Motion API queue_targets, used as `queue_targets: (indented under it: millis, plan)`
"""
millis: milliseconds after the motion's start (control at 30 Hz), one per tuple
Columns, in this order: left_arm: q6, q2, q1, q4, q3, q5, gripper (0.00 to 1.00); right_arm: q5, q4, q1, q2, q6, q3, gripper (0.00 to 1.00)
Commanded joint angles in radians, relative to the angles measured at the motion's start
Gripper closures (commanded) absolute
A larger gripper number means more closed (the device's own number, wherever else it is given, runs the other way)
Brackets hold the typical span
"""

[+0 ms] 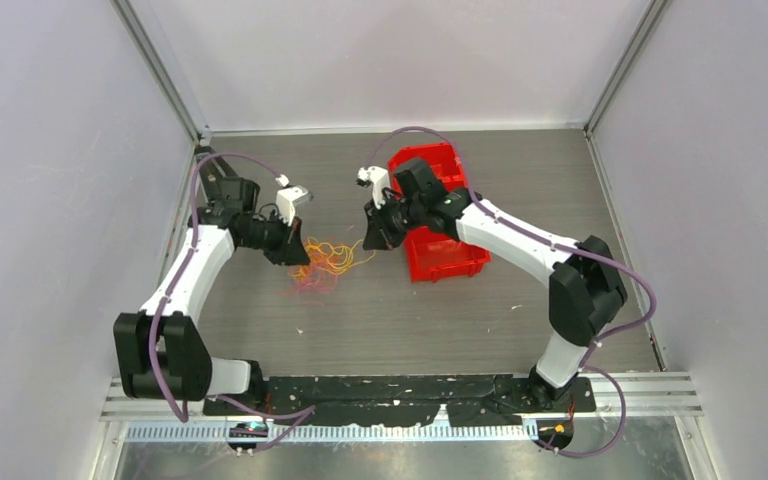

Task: Untangle the cables

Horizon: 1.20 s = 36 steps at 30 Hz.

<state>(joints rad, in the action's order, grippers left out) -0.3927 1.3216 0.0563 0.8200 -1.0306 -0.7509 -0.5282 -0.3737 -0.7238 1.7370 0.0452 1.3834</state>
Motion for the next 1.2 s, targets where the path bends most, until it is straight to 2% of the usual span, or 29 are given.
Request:
queue_targets:
  millis: [0, 100, 167, 400, 767, 1167]
  plan:
    - [-0.146, 0.054, -0.040, 0.119, -0.045, 0.091, 1.00, 0.137, -0.013, 0.020, -0.180, -0.173, 0.078, 0.95]
    - [-0.179, 0.070, -0.085, 0.103, -0.023, 0.134, 1.00, 0.194, 0.020, 0.024, -0.263, -0.205, 0.075, 0.95]
    - [-0.190, 0.078, -0.102, 0.087, -0.006, 0.166, 1.00, 0.261, 0.009, 0.031, -0.281, -0.212, 0.101, 0.95]
    - [-0.207, 0.115, -0.130, 0.071, 0.030, 0.215, 1.00, 0.328, -0.051, 0.120, -0.296, -0.254, 0.219, 0.95]
    - [-0.233, 0.116, -0.159, 0.016, 0.091, 0.310, 1.00, 0.267, -0.094, 0.295, -0.304, -0.214, 0.395, 0.95]
    - [-0.277, 0.077, -0.217, -0.021, 0.139, 0.367, 1.00, 0.245, -0.088, 0.364, -0.308, -0.204, 0.440, 0.95]
